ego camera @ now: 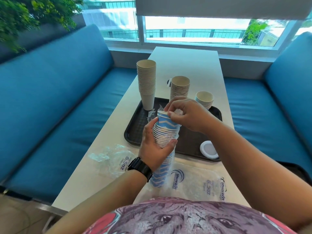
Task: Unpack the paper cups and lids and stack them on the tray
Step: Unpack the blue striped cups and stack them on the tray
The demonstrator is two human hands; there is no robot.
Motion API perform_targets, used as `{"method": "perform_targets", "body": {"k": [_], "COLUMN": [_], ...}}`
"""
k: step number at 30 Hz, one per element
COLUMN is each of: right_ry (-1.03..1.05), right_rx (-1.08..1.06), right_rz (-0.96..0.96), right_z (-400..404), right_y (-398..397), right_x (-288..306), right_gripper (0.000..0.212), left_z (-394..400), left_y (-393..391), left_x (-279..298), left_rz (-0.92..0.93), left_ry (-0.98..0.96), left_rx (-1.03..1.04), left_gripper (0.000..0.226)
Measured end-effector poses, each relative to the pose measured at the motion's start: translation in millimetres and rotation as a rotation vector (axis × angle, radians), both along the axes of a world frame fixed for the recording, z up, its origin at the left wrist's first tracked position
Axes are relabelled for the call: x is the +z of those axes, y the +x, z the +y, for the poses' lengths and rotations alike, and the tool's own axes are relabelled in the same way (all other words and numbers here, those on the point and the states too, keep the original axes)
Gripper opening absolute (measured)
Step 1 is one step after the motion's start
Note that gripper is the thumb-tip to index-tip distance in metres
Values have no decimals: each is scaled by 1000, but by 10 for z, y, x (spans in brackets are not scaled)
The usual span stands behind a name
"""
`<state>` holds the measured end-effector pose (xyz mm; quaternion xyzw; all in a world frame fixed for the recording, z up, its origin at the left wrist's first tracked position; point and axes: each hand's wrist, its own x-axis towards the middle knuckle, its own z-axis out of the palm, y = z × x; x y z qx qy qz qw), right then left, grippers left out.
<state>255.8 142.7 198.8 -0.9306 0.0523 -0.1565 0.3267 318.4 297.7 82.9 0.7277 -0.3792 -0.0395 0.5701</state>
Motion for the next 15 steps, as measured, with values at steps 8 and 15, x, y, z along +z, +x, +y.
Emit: {"method": "perform_targets", "body": {"k": [8,15], "right_ry": [10,13], "right_rx": [27,0], "right_rz": [22,23], "right_z": [-12,0], "right_y": [-11,1], "right_x": [-20,-33], "right_gripper": [16,13], "left_z": [-23,-16], "left_y": [-9,8], "left_x": [-21,-17], "left_rz": [-19,-26], "left_ry": [-16,-18], "left_rx": [-4,-1], "left_gripper": [89,85]}}
